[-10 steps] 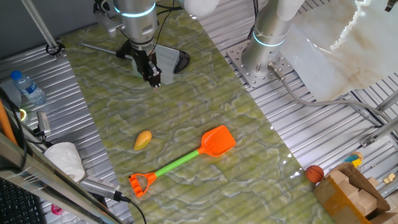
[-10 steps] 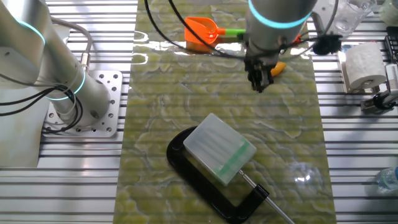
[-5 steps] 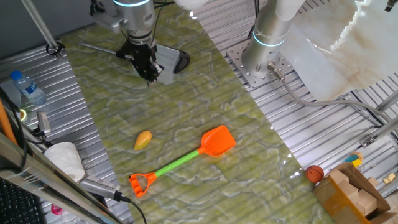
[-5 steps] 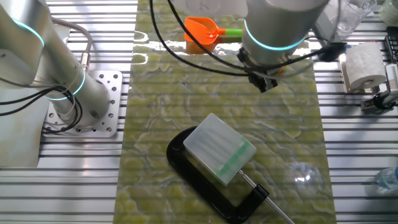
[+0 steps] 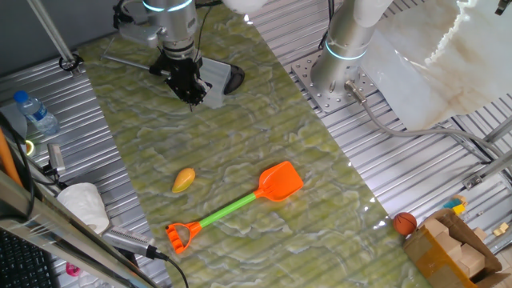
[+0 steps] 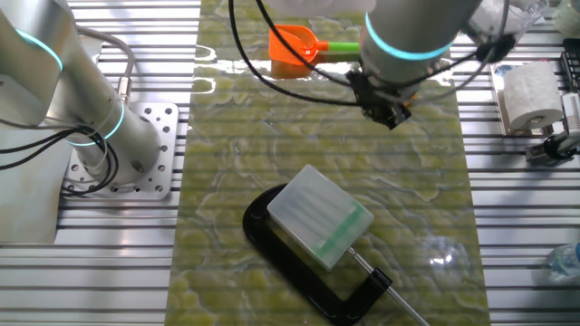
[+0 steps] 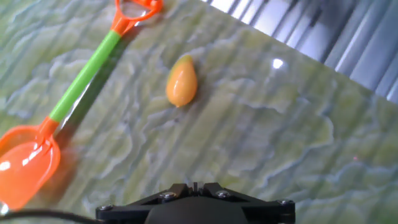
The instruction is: Use a shovel to scoop up an object
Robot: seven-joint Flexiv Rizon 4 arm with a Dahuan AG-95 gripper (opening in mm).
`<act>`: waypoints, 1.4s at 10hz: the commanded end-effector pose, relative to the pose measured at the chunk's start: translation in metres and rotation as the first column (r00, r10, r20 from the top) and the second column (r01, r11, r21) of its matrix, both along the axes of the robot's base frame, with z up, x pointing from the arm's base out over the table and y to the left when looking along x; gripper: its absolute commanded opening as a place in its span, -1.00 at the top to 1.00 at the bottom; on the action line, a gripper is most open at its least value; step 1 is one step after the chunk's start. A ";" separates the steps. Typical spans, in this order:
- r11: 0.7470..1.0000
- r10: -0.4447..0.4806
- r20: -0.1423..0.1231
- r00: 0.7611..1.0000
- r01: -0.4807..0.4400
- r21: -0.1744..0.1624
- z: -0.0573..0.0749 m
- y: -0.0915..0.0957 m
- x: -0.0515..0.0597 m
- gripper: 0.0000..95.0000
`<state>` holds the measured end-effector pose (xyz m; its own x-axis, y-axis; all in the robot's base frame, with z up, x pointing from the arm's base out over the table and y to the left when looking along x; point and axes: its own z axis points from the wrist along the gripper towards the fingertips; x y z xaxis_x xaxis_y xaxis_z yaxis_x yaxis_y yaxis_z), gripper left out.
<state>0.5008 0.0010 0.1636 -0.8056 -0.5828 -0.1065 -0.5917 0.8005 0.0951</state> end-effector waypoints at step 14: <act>0.980 -0.187 -0.024 0.982 0.185 -0.073 0.002 -0.001 -0.001 1.00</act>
<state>0.5010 0.0004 0.1648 -0.8996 -0.4349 -0.0391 -0.4364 0.8985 0.0479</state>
